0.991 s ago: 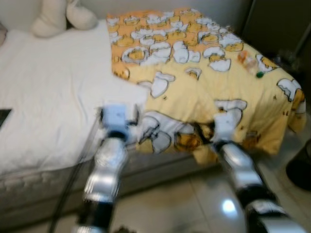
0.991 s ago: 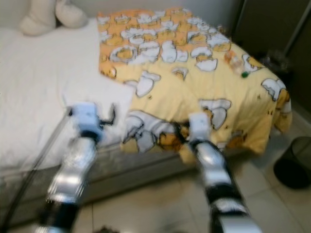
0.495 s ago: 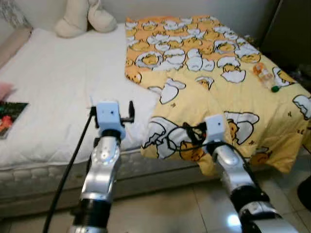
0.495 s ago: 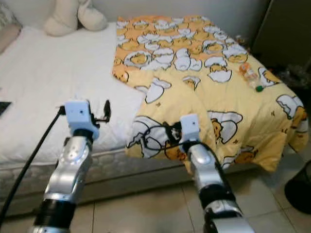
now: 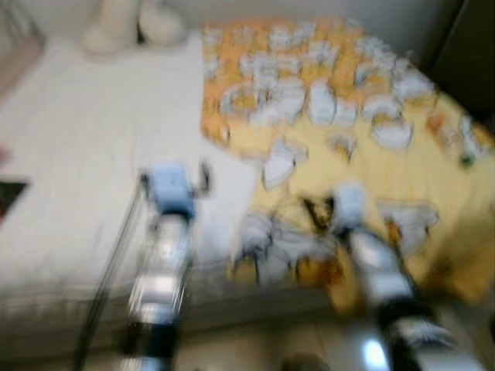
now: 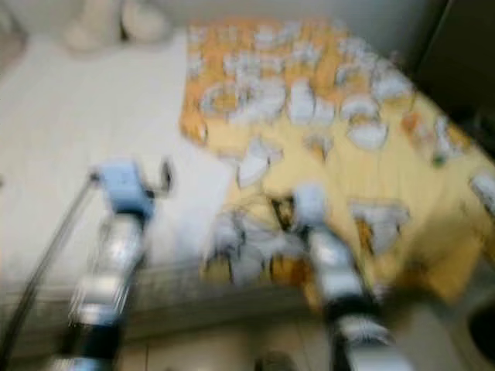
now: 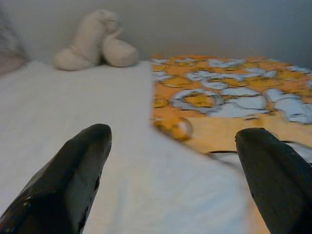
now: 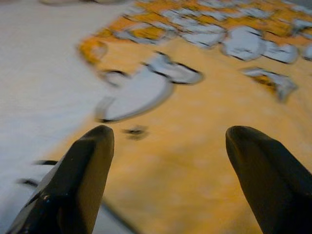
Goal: Clean up the room
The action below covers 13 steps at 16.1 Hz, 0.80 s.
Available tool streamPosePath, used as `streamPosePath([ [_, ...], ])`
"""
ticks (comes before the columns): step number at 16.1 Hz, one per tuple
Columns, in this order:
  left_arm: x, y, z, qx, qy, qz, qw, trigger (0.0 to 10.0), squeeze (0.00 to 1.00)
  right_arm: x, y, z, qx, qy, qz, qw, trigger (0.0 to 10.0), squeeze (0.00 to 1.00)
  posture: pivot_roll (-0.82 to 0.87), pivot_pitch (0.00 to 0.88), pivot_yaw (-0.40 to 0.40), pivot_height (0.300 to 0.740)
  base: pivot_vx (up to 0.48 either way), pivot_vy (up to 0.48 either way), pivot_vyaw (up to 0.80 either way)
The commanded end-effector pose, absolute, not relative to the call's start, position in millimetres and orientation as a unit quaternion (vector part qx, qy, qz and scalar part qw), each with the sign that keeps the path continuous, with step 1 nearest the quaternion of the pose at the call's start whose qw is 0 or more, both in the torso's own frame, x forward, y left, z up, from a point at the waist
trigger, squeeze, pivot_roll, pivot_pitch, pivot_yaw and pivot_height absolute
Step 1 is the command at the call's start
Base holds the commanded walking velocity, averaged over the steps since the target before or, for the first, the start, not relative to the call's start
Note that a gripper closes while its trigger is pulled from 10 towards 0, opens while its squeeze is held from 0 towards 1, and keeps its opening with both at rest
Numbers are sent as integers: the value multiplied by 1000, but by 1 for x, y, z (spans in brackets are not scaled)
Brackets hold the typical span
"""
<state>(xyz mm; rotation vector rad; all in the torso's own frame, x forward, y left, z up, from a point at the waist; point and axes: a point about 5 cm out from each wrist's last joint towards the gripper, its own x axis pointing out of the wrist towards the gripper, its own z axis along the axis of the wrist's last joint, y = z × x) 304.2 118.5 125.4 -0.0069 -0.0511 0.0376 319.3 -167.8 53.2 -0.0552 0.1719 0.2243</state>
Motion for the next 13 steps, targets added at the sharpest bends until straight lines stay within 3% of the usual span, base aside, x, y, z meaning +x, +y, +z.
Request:
streamPosePath([
  [1,306,131,129,25,-35,40,998,10000,0,322,-154,54,-10,87,127,988,10000,0,-47,0,25,740,300,375,0],
  [4,310,132,130,43,-26,20,999,10000,0,326,-147,51,34,120,124,984,10000,0,-42,0,32,740,0,0,0],
  [8,314,177,131,117,49,-73,989,10000,0,335,-110,54,102,150,131,975,10000,0,47,91,53,740,0,0,0],
  [10,295,184,136,128,104,-198,966,10000,0,336,-95,51,81,172,112,975,10000,0,75,124,52,740,0,0,0],
  [11,276,169,145,95,109,-291,946,10000,0,338,-99,51,21,169,80,982,10000,0,93,151,38,740,0,0,0],
  [13,261,159,148,94,116,-363,920,10000,0,339,-99,52,-25,164,68,984,10000,0,90,173,28,740,0,0,0],
])
